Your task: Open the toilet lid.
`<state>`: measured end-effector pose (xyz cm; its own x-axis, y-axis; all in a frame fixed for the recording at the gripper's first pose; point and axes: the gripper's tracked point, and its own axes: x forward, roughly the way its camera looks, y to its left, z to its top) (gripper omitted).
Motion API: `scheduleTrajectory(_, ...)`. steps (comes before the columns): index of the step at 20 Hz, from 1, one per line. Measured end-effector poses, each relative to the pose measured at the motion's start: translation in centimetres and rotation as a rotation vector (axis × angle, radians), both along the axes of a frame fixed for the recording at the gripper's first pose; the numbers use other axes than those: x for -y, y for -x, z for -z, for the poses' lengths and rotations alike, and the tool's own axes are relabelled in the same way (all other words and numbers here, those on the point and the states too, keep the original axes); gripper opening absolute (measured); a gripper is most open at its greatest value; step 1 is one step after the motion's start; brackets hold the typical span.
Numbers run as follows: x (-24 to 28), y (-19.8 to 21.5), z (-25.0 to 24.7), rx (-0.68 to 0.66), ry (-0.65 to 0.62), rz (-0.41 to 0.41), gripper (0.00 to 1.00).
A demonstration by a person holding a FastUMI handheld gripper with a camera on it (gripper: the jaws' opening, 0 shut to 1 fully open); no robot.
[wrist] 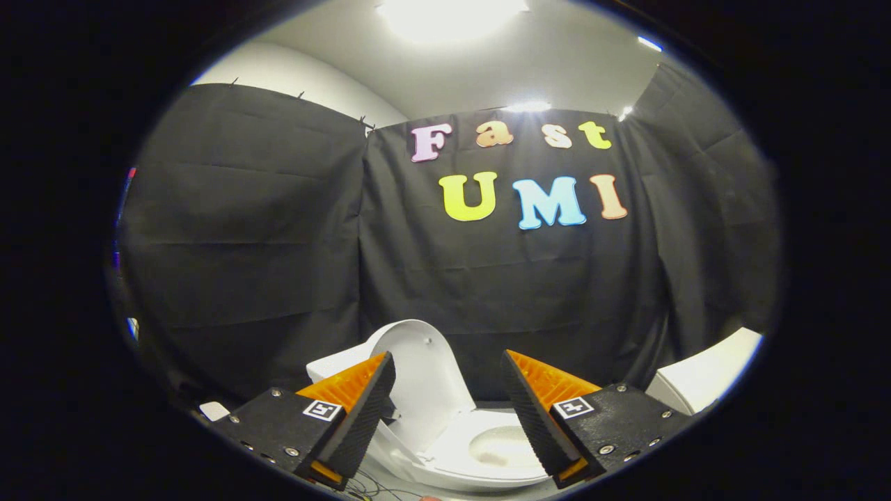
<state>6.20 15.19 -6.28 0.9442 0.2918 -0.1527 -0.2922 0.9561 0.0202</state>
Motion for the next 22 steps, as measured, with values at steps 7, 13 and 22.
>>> scheduleTrajectory(7, 6.7, 3.5, -6.3, 0.082, -0.092, 0.055, 0.94)
scheduleTrajectory(13, 15.1, 4.4, -11.6, 0.213, -0.010, 0.224, 0.94)
scheduleTrajectory(22, 22.7, 2.5, -11.4, 0.184, 0.106, 0.370, 0.94)
